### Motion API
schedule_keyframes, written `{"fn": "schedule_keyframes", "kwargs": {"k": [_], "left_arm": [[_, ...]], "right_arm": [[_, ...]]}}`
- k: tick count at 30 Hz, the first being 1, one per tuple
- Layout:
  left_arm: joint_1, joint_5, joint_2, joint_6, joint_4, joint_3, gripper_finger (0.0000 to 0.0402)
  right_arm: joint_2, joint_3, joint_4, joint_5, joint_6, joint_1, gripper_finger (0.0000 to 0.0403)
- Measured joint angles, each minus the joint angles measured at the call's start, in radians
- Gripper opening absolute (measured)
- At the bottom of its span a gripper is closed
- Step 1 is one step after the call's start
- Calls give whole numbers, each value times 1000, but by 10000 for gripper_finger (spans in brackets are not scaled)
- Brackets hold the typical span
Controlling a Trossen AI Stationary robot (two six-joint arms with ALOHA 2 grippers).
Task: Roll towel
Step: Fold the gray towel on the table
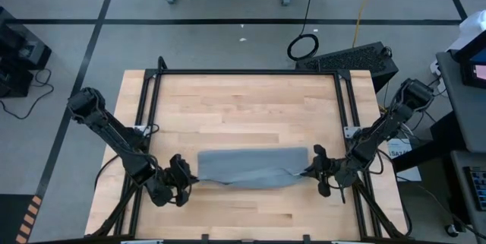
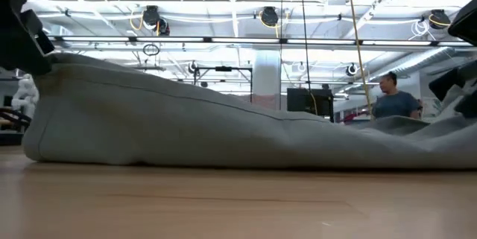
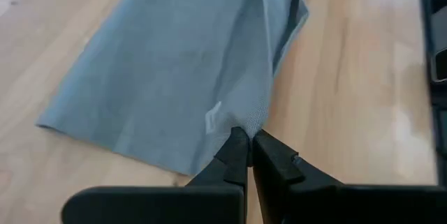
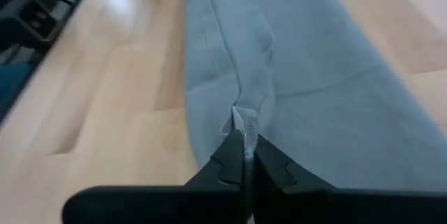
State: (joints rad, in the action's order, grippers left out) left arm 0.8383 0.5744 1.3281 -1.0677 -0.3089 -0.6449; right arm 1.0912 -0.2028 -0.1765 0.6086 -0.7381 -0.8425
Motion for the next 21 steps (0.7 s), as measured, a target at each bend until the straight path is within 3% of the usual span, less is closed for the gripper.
{"fn": "schedule_keyframes", "kwargs": {"k": [11, 21], "left_arm": [[-17, 90, 0, 0, -105, 0, 13], [-52, 93, 75, 0, -113, 0, 13]], "right_arm": [[-1, 0, 98, 173, 29, 5, 0], [-1, 0, 132, 225, 41, 51, 0]]}}
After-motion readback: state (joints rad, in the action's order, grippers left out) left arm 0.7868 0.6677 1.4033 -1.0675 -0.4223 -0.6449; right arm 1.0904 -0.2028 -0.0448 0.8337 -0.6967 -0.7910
